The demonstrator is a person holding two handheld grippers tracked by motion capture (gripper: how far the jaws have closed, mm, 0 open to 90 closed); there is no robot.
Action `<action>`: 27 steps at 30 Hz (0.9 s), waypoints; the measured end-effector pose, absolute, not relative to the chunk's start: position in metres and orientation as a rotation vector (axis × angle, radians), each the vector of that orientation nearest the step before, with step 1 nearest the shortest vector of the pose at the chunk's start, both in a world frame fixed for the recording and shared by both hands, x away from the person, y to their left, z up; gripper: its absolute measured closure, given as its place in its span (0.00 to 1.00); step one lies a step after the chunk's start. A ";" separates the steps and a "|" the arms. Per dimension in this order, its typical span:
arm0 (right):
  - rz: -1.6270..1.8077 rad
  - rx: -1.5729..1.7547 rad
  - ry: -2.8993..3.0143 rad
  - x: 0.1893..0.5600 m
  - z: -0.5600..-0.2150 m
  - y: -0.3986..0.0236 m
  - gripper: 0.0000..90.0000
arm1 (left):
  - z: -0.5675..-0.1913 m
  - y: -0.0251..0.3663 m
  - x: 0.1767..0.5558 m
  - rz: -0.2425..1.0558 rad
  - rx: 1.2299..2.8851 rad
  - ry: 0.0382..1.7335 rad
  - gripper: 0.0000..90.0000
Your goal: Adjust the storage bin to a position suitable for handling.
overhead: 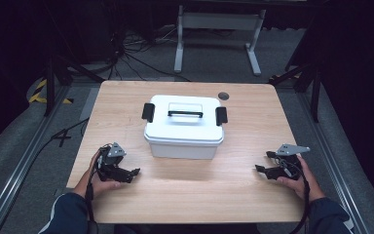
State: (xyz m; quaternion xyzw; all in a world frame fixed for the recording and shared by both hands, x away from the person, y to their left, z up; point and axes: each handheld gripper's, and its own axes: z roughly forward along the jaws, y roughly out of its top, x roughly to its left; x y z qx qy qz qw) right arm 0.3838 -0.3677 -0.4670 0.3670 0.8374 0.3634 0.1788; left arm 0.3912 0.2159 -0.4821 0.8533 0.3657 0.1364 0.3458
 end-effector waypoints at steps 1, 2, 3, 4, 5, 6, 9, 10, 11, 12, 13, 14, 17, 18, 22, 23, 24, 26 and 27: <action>1.027 1.038 2.368 0.384 -0.467 -0.368 0.23 | -0.482 0.216 0.391 0.354 2.215 0.949 0.00; 1.025 1.038 2.369 0.384 -0.467 -0.368 0.22 | -0.482 0.218 0.391 0.342 2.228 0.929 0.00; 1.023 1.040 2.369 0.385 -0.467 -0.369 0.22 | -0.482 0.220 0.390 0.341 2.234 0.910 0.00; 1.022 1.041 2.369 0.385 -0.467 -0.369 0.22 | -0.482 0.222 0.390 0.332 2.241 0.897 0.00; 1.023 1.037 2.372 0.385 -0.467 -0.369 0.22 | -0.482 0.222 0.390 0.332 2.241 0.897 0.00; 1.023 1.037 2.372 0.385 -0.467 -0.369 0.22 | -0.482 0.222 0.389 0.332 2.234 0.905 0.00; 1.017 1.030 2.381 0.386 -0.466 -0.369 0.21 | -0.482 0.223 0.389 0.344 2.233 0.900 0.00; 1.018 1.027 2.384 0.387 -0.467 -0.370 0.21 | -0.482 0.223 0.389 0.339 2.229 0.901 0.00; 1.017 1.030 2.386 0.387 -0.466 -0.369 0.20 | -0.482 0.224 0.389 0.339 2.232 0.900 0.00; 1.011 1.029 2.388 0.388 -0.466 -0.369 0.19 | -0.482 0.223 0.389 0.339 2.230 0.899 0.00; 1.009 1.035 2.386 0.388 -0.466 -0.369 0.19 | -0.482 0.224 0.389 0.341 2.236 0.896 0.00; 1.007 1.036 2.386 0.388 -0.466 -0.370 0.20 | -0.482 0.224 0.389 0.346 2.232 0.893 0.00; 1.020 1.051 2.375 0.389 -0.466 -0.371 0.24 | -0.482 0.224 0.389 0.340 2.234 0.891 0.00; 1.028 1.068 2.376 0.389 -0.465 -0.372 0.25 | -0.482 0.224 0.389 0.336 2.233 0.892 0.00; 1.006 1.062 2.389 0.389 -0.463 -0.369 0.27 | -0.482 0.224 0.389 0.335 2.235 0.891 0.00; 1.008 1.053 2.397 0.389 -0.463 -0.368 0.28 | -0.482 0.224 0.389 0.336 2.235 0.891 0.00; 1.023 1.043 2.409 0.389 -0.462 -0.367 0.31 | -0.482 0.224 0.389 0.335 2.235 0.891 0.00; 1.027 1.021 2.427 0.389 -0.459 -0.365 0.35 | -0.482 0.224 0.389 0.332 2.235 0.894 0.00; 1.032 1.013 2.424 0.388 -0.457 -0.364 0.35 | -0.482 0.225 0.389 0.338 2.236 0.892 0.00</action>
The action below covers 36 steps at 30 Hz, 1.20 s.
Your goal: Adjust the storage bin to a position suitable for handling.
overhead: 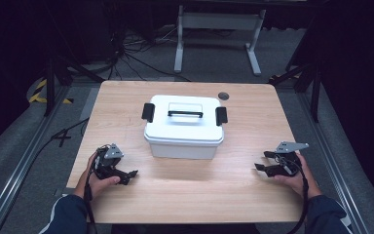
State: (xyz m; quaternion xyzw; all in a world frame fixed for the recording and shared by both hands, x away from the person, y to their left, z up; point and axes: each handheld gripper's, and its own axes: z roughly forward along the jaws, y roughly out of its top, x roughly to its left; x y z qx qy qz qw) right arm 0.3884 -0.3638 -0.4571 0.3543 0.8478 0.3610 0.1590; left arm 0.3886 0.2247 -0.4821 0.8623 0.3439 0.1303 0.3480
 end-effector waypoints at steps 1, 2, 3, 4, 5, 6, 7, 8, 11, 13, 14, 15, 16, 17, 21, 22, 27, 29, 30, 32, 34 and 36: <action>1.047 1.008 2.426 0.388 -0.455 -0.363 0.36 | -0.482 0.225 0.388 0.336 2.235 0.896 0.00; 1.049 1.001 2.421 0.388 -0.453 -0.363 0.36 | -0.482 0.225 0.388 0.335 2.238 0.895 0.01; 1.054 0.995 2.413 0.388 -0.450 -0.362 0.37 | -0.482 0.226 0.388 0.336 2.241 0.887 0.01; 1.060 0.984 2.411 0.387 -0.448 -0.362 0.39 | -0.482 0.226 0.388 0.335 2.241 0.889 0.01; 1.059 0.976 2.411 0.387 -0.445 -0.361 0.39 | -0.482 0.226 0.388 0.334 2.241 0.888 0.01; 1.058 0.968 2.411 0.388 -0.443 -0.360 0.40 | -0.482 0.226 0.388 0.334 2.241 0.889 0.01; 1.060 0.947 2.410 0.388 -0.439 -0.359 0.42 | -0.482 0.226 0.388 0.335 2.241 0.889 0.01; 1.060 0.938 2.415 0.389 -0.436 -0.359 0.43 | -0.482 0.226 0.388 0.336 2.241 0.889 0.01; 1.045 0.896 2.419 0.392 -0.421 -0.355 0.44 | -0.482 0.226 0.388 0.338 2.242 0.889 0.01; 1.038 0.886 2.431 0.394 -0.413 -0.354 0.43 | -0.482 0.226 0.387 0.333 2.237 0.895 0.01; 1.018 0.873 2.431 0.395 -0.408 -0.353 0.43 | -0.482 0.226 0.387 0.334 2.236 0.896 0.01; 1.007 0.875 2.437 0.397 -0.405 -0.353 0.43 | -0.482 0.226 0.387 0.334 2.236 0.896 0.01; 1.003 0.868 2.442 0.399 -0.403 -0.352 0.43 | -0.482 0.226 0.387 0.334 2.236 0.896 0.01; 0.998 0.863 2.436 0.400 -0.400 -0.352 0.43 | -0.482 0.226 0.387 0.334 2.237 0.895 0.01; 1.016 0.853 2.418 0.404 -0.389 -0.350 0.43 | -0.482 0.226 0.387 0.334 2.237 0.896 0.01; 1.015 0.850 2.415 0.405 -0.388 -0.349 0.43 | -0.482 0.226 0.387 0.333 2.238 0.897 0.01; 1.027 0.815 2.402 0.409 -0.373 -0.343 0.43 | -0.482 0.226 0.387 0.333 2.238 0.896 0.01; 1.040 0.795 2.401 0.410 -0.366 -0.340 0.44 | -0.482 0.226 0.387 0.330 2.241 0.895 0.01; 1.042 0.785 2.401 0.411 -0.363 -0.339 0.44 | -0.482 0.226 0.387 0.330 2.241 0.895 0.01; 1.035 0.754 2.404 0.413 -0.355 -0.334 0.46 | -0.482 0.226 0.387 0.330 2.241 0.895 0.01; 1.035 0.732 2.407 0.414 -0.348 -0.330 0.46 | -0.482 0.226 0.387 0.330 2.241 0.896 0.01; 1.032 0.718 2.409 0.416 -0.342 -0.326 0.46 | -0.482 0.226 0.387 0.331 2.235 0.900 0.01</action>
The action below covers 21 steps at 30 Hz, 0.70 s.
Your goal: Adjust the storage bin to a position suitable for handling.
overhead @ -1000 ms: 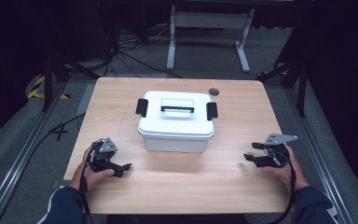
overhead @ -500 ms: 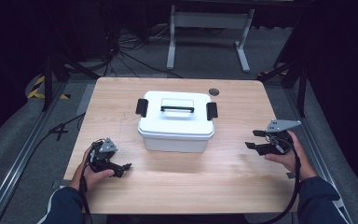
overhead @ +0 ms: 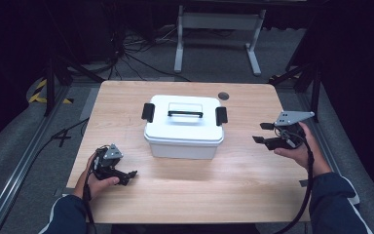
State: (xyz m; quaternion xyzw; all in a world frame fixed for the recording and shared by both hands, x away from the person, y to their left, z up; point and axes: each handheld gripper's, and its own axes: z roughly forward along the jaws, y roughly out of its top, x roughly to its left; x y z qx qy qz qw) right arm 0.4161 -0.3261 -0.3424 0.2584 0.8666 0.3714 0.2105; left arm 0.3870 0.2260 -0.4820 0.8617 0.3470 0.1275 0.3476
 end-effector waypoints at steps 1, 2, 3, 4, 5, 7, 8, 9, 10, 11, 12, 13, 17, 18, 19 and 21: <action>1.033 0.709 2.410 0.417 -0.339 -0.324 0.47 | -0.482 0.226 0.387 0.330 2.234 0.902 0.01; 1.032 0.690 2.409 0.419 -0.335 -0.321 0.47 | -0.482 0.226 0.387 0.331 2.234 0.902 0.01; 1.032 0.677 2.409 0.420 -0.331 -0.319 0.47 | -0.482 0.226 0.387 0.331 2.234 0.902 0.01; 1.032 0.677 2.409 0.420 -0.331 -0.319 0.47 | -0.482 0.226 0.387 0.331 2.234 0.902 0.01; 1.032 0.653 2.409 0.422 -0.322 -0.313 0.48 | -0.482 0.226 0.387 0.331 2.234 0.902 0.01; 1.033 0.641 2.412 0.423 -0.318 -0.310 0.48 | -0.482 0.226 0.387 0.331 2.234 0.902 0.01; 1.035 0.634 2.413 0.423 -0.314 -0.308 0.48 | -0.482 0.226 0.387 0.330 2.234 0.901 0.01; 1.039 0.627 2.410 0.424 -0.310 -0.305 0.49 | -0.482 0.226 0.387 0.330 2.234 0.902 0.01; 1.038 0.608 2.416 0.426 -0.305 -0.301 0.49 | -0.482 0.226 0.387 0.330 2.234 0.902 0.01; 1.036 0.594 2.418 0.428 -0.301 -0.297 0.49 | -0.482 0.226 0.387 0.330 2.234 0.901 0.01; 1.020 0.578 2.427 0.431 -0.297 -0.292 0.49 | -0.482 0.226 0.387 0.331 2.234 0.902 0.01; 1.010 0.572 2.430 0.432 -0.295 -0.289 0.49 | -0.482 0.226 0.387 0.331 2.234 0.901 0.01; 0.953 0.523 2.466 0.440 -0.283 -0.273 0.49 | -0.482 0.228 0.386 0.339 2.239 0.898 0.01; 0.950 0.522 2.470 0.443 -0.280 -0.269 0.49 | -0.482 0.228 0.386 0.342 2.238 0.902 0.01; 0.952 0.513 2.476 0.446 -0.276 -0.264 0.49 | -0.482 0.228 0.385 0.342 2.237 0.904 0.01; 0.928 0.492 2.482 0.449 -0.270 -0.256 0.49 | -0.482 0.229 0.385 0.338 2.232 0.905 0.01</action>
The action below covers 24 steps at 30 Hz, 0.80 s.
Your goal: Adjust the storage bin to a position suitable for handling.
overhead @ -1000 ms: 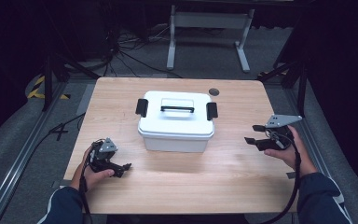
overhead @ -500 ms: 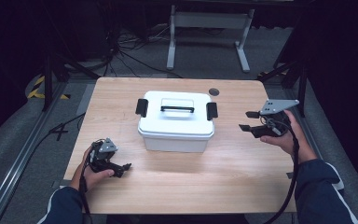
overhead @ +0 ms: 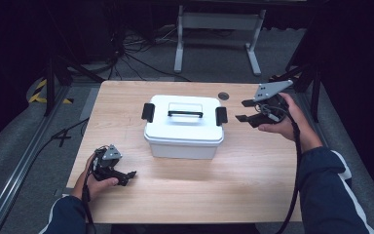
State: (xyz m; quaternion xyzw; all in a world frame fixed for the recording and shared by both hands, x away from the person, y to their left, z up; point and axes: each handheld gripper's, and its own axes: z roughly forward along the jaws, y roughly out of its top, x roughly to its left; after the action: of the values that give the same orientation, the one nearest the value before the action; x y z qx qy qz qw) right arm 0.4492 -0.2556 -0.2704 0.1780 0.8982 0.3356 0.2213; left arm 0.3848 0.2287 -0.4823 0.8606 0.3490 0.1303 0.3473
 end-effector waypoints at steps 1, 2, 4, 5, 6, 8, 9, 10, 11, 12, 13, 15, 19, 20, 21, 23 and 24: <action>0.924 0.477 2.492 0.451 -0.267 -0.250 0.50 | -0.483 0.229 0.385 0.342 2.227 0.906 0.01; 0.921 0.459 2.503 0.454 -0.264 -0.245 0.50 | -0.483 0.229 0.384 0.337 2.227 0.907 0.01; 0.887 0.440 2.513 0.458 -0.259 -0.235 0.50 | -0.483 0.229 0.385 0.341 2.230 0.901 0.01; 0.884 0.438 2.523 0.460 -0.258 -0.231 0.50 | -0.482 0.229 0.384 0.340 2.229 0.907 0.01; 0.871 0.428 2.534 0.461 -0.256 -0.226 0.50 | -0.482 0.229 0.383 0.337 2.229 0.910 0.01; 0.827 0.405 2.545 0.465 -0.254 -0.217 0.50 | -0.482 0.230 0.383 0.331 2.235 0.909 0.01; 0.827 0.405 2.545 0.465 -0.254 -0.217 0.50 | -0.482 0.230 0.383 0.331 2.235 0.909 0.01; 0.785 0.378 2.567 0.471 -0.253 -0.202 0.50 | -0.482 0.230 0.383 0.331 2.235 0.907 0.01; 0.778 0.374 2.576 0.473 -0.253 -0.198 0.51 | -0.482 0.230 0.383 0.331 2.235 0.906 0.01; 0.778 0.374 2.576 0.473 -0.253 -0.198 0.51 | -0.482 0.230 0.383 0.331 2.235 0.906 0.01; 0.755 0.338 2.599 0.476 -0.253 -0.187 0.54 | -0.482 0.230 0.383 0.345 2.234 0.900 0.01; 0.727 0.314 2.611 0.478 -0.255 -0.177 0.56 | -0.482 0.230 0.383 0.343 2.233 0.899 0.01; 0.667 0.264 2.644 0.482 -0.258 -0.160 0.56 | -0.482 0.230 0.382 0.339 2.232 0.904 0.01; 0.637 0.263 2.651 0.482 -0.260 -0.154 0.56 | -0.482 0.230 0.382 0.339 2.232 0.904 0.01; 0.620 0.251 2.659 0.483 -0.262 -0.150 0.56 | -0.482 0.230 0.382 0.339 2.231 0.909 0.01; 0.592 0.232 2.666 0.485 -0.263 -0.143 0.55 | -0.482 0.230 0.381 0.345 2.233 0.907 0.01; 0.583 0.228 2.672 0.486 -0.264 -0.141 0.55 | -0.482 0.230 0.381 0.345 2.232 0.908 0.01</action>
State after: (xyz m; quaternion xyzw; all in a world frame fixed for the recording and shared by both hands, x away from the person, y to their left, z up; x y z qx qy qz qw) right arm 0.4861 -0.1407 -0.2639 0.0816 0.9545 0.2082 0.1973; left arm 0.3813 0.2304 -0.4823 0.8602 0.3500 0.1330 0.3463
